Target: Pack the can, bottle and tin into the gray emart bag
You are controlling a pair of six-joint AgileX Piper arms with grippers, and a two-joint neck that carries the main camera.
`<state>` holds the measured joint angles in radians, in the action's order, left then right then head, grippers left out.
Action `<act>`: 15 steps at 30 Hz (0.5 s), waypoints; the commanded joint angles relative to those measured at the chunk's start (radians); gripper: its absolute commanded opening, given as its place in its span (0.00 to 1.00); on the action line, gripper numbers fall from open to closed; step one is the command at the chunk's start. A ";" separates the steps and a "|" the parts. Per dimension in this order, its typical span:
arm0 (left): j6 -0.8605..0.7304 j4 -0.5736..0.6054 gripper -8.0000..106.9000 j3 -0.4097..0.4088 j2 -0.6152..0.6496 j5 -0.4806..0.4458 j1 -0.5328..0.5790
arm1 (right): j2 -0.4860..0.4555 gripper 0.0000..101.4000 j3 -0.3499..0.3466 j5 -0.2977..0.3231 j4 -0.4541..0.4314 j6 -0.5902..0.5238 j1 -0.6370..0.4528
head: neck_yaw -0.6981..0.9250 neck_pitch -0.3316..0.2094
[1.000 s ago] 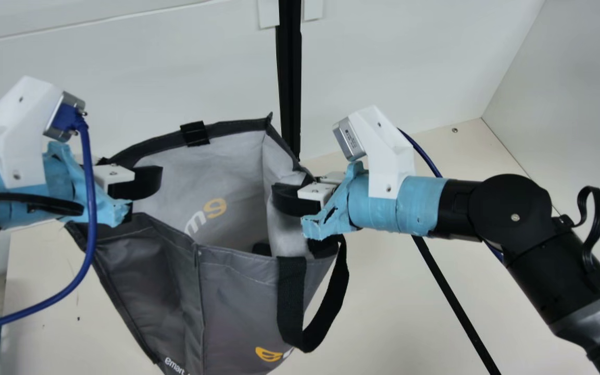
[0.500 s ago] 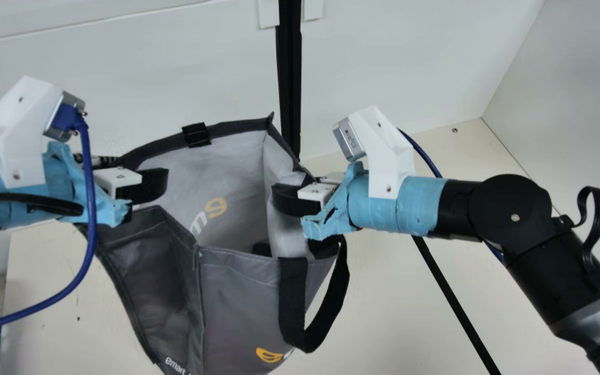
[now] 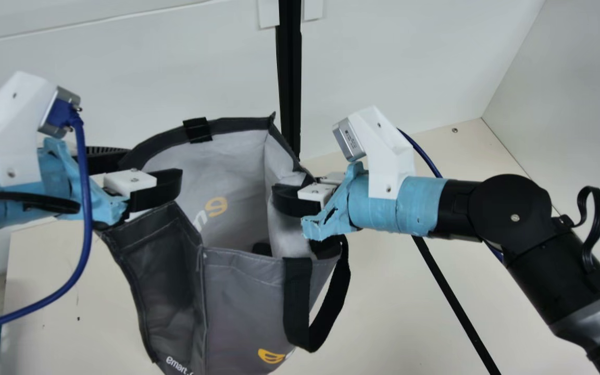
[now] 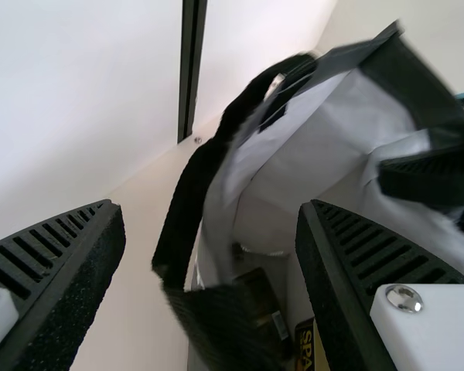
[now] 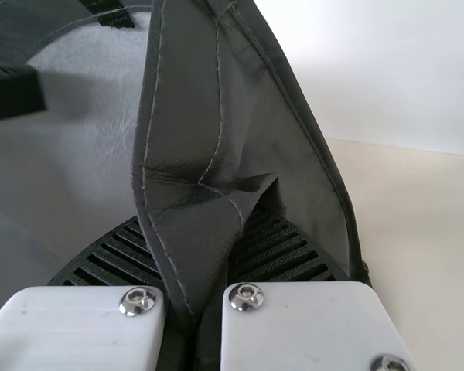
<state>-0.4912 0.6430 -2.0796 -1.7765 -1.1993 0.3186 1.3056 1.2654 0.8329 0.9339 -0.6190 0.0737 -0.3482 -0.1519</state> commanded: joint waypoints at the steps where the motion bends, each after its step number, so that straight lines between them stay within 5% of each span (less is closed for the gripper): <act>1: -0.007 0.016 0.85 0.002 0.010 0.010 -0.002 | 0.000 0.00 0.000 0.000 0.000 0.000 0.000 | -0.001 -0.023; 15: -0.057 0.099 0.85 0.088 0.136 0.088 -0.026 | 0.000 0.00 0.000 0.000 0.000 0.000 0.000 | -0.001 -0.023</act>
<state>-0.5481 0.7408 -2.0034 -1.6531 -1.1169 0.2938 1.3056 1.2654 0.8329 0.9339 -0.6190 0.0737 -0.3482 -0.1519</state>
